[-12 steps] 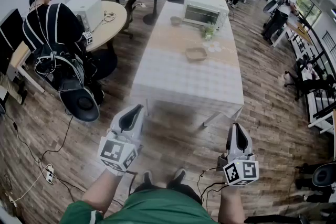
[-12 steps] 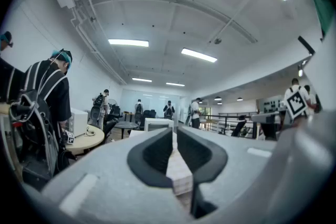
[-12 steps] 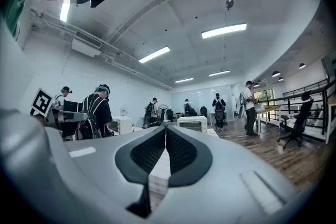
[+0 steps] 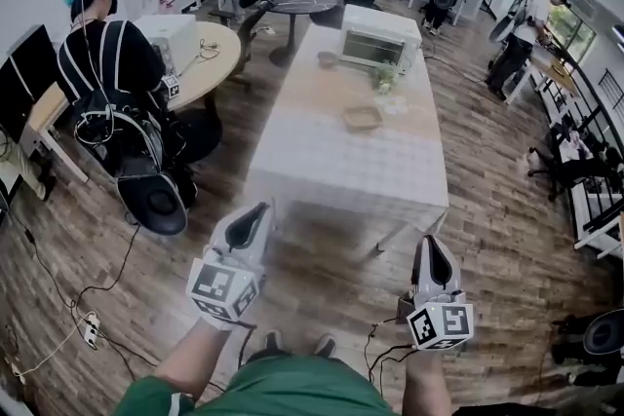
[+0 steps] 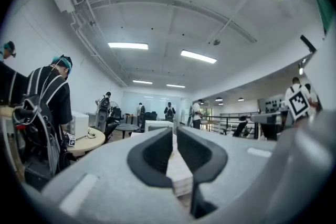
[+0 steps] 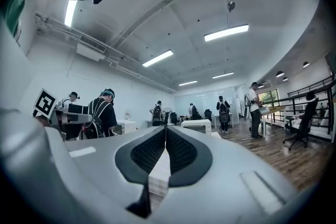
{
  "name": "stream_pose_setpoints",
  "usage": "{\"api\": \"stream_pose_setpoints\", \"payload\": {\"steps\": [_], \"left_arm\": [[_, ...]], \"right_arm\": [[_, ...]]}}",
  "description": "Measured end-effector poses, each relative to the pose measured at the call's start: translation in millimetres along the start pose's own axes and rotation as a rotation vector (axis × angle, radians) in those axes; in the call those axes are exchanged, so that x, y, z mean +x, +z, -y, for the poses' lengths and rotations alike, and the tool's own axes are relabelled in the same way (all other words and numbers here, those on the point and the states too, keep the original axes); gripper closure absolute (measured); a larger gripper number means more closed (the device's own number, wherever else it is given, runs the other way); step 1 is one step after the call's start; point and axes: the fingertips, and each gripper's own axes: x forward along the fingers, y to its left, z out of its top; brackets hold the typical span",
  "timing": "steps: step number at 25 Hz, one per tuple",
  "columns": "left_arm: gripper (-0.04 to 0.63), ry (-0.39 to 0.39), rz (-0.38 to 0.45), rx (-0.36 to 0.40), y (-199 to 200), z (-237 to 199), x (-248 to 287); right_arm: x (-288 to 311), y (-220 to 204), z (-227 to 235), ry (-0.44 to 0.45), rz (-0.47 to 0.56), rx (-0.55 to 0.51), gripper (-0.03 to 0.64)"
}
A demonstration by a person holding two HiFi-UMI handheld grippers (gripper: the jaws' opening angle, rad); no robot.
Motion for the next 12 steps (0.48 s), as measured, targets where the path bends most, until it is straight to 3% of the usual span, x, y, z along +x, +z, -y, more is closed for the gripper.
{"api": "stream_pose_setpoints", "payload": {"steps": [12], "left_arm": [[0.572, 0.050, 0.029, 0.040, 13.3, 73.9, 56.6]], "right_arm": [[-8.3, 5.0, 97.1, 0.022, 0.059, 0.069, 0.611]]}}
